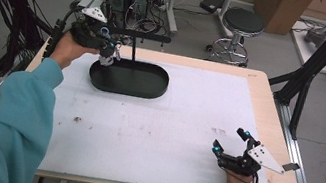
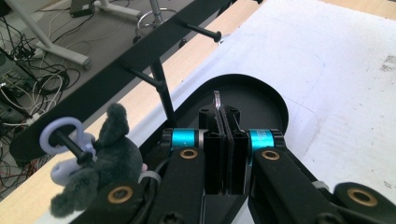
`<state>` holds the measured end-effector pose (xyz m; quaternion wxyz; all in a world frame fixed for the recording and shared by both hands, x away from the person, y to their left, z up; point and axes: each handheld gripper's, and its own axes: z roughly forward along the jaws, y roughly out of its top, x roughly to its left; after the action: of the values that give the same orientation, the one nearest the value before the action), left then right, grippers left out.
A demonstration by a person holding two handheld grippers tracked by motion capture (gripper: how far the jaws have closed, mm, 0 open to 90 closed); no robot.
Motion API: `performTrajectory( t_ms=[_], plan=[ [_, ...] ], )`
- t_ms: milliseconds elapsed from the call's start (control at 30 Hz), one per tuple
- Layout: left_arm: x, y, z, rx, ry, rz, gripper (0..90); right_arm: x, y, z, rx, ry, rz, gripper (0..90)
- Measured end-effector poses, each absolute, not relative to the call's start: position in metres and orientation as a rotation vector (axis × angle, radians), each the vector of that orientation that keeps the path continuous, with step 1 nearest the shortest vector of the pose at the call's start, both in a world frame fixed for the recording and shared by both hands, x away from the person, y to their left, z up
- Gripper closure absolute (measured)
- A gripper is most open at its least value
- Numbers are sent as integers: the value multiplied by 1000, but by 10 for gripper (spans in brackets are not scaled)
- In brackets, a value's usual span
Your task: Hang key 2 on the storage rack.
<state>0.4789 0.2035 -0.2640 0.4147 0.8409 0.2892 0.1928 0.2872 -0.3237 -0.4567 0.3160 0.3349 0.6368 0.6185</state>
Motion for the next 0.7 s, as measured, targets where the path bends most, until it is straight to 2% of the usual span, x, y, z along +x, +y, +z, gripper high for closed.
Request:
performTrajectory(
  t_ms=[433, 700],
  plan=[
    [496, 186, -254, 2146, 723, 499, 882, 287, -324, -457, 882, 1677, 1628, 8],
    [502, 189, -256, 2146, 757, 490, 882, 287, -324, -457, 884, 1676, 1631, 8]
  ],
)
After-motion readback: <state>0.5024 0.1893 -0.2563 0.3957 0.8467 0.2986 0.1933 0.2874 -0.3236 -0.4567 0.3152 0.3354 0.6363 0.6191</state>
